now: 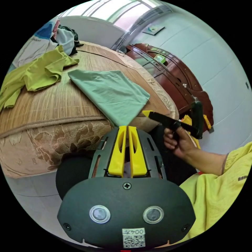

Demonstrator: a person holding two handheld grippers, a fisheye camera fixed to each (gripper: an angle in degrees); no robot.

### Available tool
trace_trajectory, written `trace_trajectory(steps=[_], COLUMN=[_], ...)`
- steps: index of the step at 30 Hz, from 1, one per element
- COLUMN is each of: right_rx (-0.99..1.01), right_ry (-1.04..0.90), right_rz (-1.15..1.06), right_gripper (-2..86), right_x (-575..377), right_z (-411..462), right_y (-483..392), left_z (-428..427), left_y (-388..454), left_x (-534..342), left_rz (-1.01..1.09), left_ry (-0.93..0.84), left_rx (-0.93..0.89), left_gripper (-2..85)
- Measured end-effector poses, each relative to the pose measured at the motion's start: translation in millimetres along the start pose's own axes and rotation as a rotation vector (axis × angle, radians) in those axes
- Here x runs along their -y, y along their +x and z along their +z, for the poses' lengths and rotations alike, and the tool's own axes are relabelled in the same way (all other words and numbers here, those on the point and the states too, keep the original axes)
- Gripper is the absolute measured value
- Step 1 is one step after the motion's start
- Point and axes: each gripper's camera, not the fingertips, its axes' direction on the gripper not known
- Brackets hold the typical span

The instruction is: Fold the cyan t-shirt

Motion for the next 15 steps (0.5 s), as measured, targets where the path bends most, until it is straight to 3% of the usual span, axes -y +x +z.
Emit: trace_trajectory(steps=[6, 15], right_rx=[0.030, -0.067], right_ry=[-0.031, -0.148], right_rz=[-0.022, 0.014], right_gripper=[7.8, 7.7], right_x=[18.2, 24.0], right_z=[28.9, 99.5], right_y=[0.2, -16.3], left_z=[51.9, 88.9], left_y=[50.1, 92.3], left_x=[-26.0, -87.8], left_rz=[0.163, 0.264], left_ry=[-0.150, -0.016], left_rx=[0.225, 0.349], left_gripper=[5.1, 4.7])
